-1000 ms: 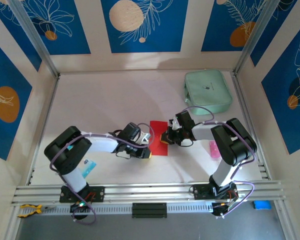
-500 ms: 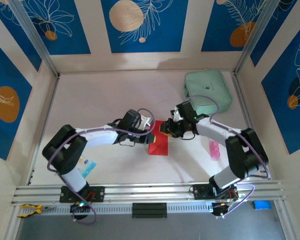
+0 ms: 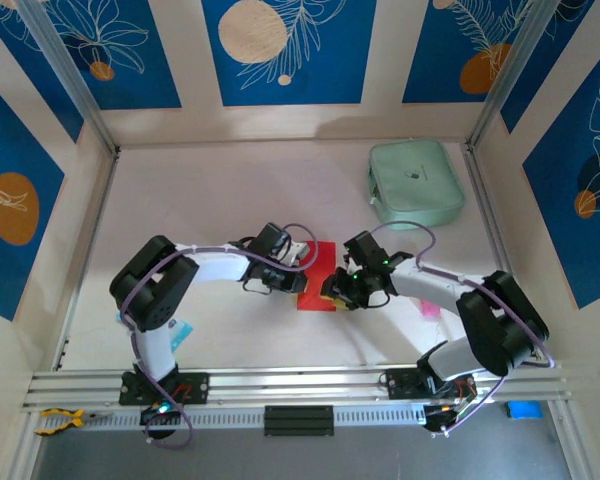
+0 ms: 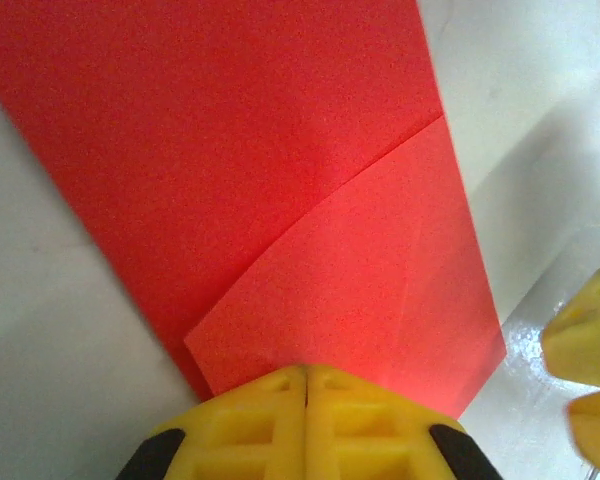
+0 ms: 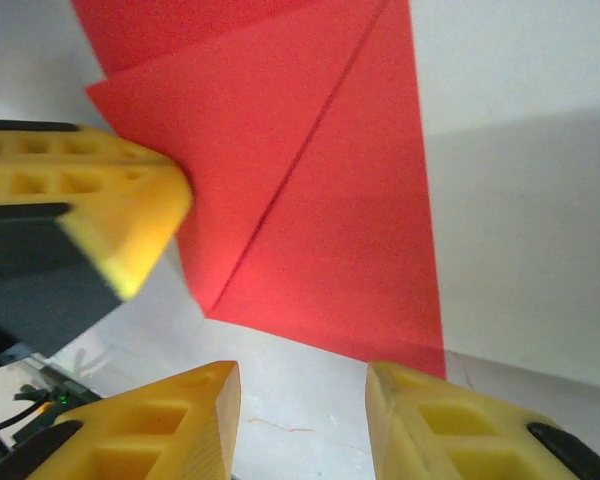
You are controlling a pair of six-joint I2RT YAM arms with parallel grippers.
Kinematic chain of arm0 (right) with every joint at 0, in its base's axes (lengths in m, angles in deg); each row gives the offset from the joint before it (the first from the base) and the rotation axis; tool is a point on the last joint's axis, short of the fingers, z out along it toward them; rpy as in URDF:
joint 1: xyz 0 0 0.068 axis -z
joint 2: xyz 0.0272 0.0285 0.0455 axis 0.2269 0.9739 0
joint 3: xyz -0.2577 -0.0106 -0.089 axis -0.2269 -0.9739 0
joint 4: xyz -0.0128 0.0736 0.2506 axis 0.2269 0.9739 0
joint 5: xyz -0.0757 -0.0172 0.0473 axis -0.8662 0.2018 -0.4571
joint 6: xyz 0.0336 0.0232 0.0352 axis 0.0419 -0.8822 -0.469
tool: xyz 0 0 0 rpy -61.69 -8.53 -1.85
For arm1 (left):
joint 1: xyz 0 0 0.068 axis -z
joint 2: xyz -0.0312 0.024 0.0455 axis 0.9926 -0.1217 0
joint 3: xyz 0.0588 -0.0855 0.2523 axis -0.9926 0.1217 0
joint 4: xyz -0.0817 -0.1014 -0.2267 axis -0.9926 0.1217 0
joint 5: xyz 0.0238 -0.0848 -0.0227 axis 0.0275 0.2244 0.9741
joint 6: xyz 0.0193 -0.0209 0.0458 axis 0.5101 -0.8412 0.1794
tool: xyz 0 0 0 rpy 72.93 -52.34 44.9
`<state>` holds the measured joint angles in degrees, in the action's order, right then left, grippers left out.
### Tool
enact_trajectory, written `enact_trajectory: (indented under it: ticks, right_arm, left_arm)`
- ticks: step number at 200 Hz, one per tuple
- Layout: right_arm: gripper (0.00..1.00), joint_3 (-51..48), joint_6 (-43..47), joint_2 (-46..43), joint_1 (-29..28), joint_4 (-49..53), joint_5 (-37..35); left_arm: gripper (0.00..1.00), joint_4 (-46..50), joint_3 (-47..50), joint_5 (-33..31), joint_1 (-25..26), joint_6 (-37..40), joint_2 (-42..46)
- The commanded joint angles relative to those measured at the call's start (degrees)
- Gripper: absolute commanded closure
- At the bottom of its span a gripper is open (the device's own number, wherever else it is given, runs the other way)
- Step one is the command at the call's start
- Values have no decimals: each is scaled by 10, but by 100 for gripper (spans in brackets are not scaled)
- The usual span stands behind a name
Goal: Fold a paper plane with a square sheet of paper (pick it up from the middle)
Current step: Turn over the paper at the center of the table.
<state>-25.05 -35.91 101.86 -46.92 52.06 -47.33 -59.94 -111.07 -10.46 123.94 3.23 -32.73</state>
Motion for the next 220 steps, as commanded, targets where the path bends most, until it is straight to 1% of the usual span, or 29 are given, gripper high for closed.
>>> enact_trajectory:
  ticks: [1,25,51,73,85,98,111,138,192,220]
  right_arm:
    - [61,10,-20,19,-9,13,-12]
    - [61,17,-20,36,-13,11,-16]
    - [60,18,-23,52,-12,4,-26]
    - [60,14,-20,59,-12,-35,-9]
    - [56,10,-18,57,-10,-64,2]
    - [53,10,-21,53,-7,-74,-5]
    - [52,11,-19,54,0,-77,-4]
    - [46,0,-13,54,14,-128,22]
    - [47,28,20,83,50,-118,35]
    - [49,20,22,91,69,-150,57]
  left_arm:
    - [100,2,35,-5,-1,2,-18]
    - [100,-26,59,1,-1,-16,-15]
    - [100,-29,63,1,-2,-18,-9]
    - [100,-21,57,1,-2,-14,-9]
    - [100,-20,55,1,-2,-13,-10]
    - [100,-18,51,2,-2,-13,-13]
    - [100,-16,47,3,-2,-12,-18]
    - [100,-19,48,4,-2,-13,-20]
    - [100,-13,47,2,-2,-14,-21]
    - [100,-14,50,2,-2,-17,-20]
